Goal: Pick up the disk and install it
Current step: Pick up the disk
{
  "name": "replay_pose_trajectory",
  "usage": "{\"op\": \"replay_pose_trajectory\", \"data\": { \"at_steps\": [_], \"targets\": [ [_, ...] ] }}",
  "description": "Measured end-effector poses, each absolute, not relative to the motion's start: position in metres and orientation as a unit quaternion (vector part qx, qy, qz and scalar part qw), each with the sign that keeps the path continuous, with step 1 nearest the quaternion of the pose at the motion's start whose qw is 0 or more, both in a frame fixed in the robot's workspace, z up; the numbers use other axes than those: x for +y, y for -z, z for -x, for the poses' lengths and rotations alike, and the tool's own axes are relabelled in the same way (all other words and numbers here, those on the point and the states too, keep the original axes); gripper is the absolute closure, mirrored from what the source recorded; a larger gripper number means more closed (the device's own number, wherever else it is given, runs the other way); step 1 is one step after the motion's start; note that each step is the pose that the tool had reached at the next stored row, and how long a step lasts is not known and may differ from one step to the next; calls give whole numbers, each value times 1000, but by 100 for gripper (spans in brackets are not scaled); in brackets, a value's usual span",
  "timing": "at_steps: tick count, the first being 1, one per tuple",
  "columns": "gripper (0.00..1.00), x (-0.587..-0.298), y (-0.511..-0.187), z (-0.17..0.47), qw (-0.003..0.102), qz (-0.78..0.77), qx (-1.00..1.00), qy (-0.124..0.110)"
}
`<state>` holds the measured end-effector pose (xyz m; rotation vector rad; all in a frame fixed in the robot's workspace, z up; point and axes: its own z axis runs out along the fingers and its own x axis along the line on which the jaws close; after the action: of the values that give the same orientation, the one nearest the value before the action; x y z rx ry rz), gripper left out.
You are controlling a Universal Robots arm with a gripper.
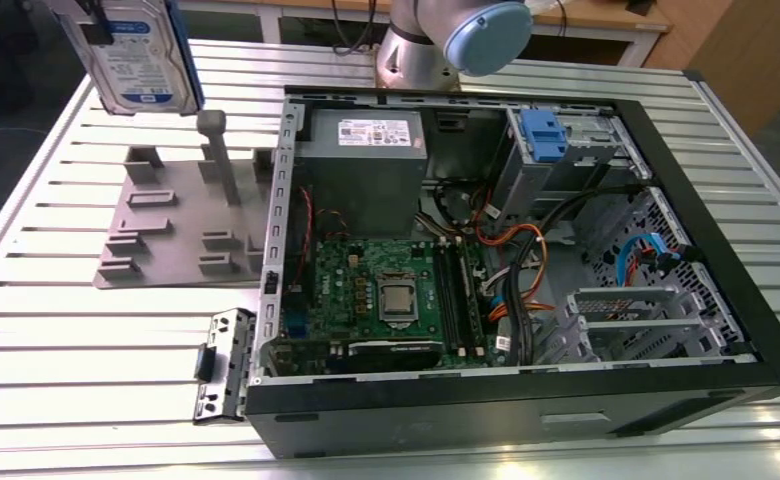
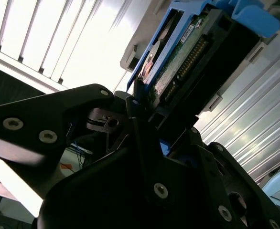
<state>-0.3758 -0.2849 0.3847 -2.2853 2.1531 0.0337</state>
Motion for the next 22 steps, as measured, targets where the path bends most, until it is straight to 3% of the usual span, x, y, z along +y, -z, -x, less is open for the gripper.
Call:
{"op": "replay_pose_trajectory", "data": {
  "at_steps": [22],
  "targets": [
    [64, -285, -407, 376, 1, 728, 686, -11]
  ]
}}
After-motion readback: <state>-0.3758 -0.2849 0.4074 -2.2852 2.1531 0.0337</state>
